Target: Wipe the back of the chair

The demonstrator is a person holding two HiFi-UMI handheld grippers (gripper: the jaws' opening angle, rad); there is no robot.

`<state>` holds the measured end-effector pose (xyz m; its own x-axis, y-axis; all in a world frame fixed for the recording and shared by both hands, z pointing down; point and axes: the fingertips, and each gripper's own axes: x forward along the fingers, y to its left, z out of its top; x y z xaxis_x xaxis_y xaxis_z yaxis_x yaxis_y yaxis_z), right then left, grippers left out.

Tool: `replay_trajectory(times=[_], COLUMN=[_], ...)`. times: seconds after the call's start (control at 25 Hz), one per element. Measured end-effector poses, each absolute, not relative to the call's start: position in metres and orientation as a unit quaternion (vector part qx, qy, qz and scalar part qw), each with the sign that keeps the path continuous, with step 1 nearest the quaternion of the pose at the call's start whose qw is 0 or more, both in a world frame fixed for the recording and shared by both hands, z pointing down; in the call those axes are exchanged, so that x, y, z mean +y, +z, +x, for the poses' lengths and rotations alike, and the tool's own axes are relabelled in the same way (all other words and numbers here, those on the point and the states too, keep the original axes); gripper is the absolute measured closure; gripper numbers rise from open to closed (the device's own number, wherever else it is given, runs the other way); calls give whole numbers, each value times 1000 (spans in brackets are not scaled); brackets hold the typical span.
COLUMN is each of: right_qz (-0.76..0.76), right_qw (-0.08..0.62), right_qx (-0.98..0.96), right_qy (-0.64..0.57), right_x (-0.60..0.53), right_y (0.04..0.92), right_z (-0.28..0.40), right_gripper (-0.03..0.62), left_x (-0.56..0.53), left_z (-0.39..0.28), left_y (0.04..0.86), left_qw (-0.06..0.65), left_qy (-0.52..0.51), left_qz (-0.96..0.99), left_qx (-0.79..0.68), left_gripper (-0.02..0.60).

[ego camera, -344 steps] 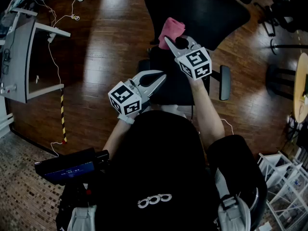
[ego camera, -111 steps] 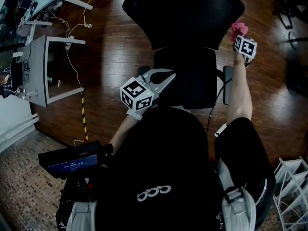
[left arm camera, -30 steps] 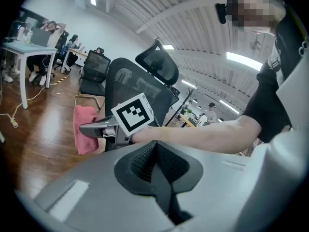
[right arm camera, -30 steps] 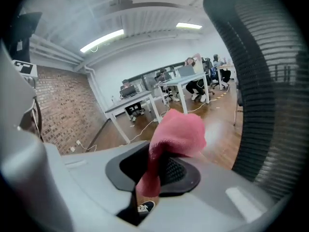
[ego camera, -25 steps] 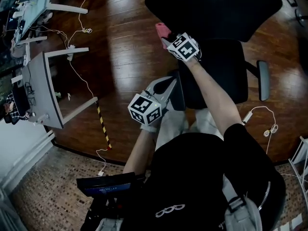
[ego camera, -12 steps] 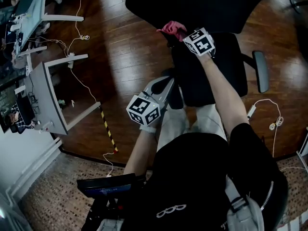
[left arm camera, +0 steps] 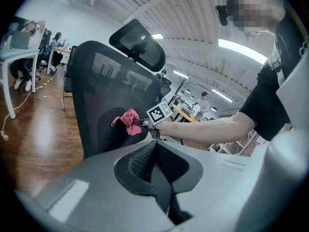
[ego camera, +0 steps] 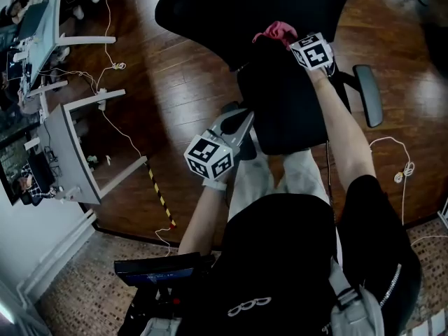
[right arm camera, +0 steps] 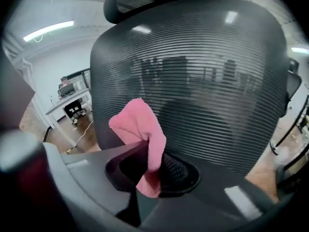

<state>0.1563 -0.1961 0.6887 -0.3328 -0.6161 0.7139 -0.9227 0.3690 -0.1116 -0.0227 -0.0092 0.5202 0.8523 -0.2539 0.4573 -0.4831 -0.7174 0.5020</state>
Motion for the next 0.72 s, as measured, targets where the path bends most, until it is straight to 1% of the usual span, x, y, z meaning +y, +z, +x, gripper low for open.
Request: replay_trajectory(times=[0.16, 0.32, 0.56, 0.72], right_qz=[526, 536, 552, 588], right_qw=[297, 311, 306, 295], right_qx=[-747, -734, -721, -692], right_qy=[277, 278, 287, 298], right_x=[-192, -186, -182, -175], right_y=[696, 699, 704, 701], right_z=[212, 254, 292, 324], right_gripper=[548, 549, 548, 548], left_x=[-9, -8, -10, -14], left_z=[4, 31, 59, 71], left_y=[521, 517, 513, 514], left_qw=[314, 311, 306, 303], left_qy=[187, 188, 185, 190], left_qz=[912, 915, 921, 921], left_qx=[-187, -174, -156, -153], left_gripper=[591, 591, 591, 591])
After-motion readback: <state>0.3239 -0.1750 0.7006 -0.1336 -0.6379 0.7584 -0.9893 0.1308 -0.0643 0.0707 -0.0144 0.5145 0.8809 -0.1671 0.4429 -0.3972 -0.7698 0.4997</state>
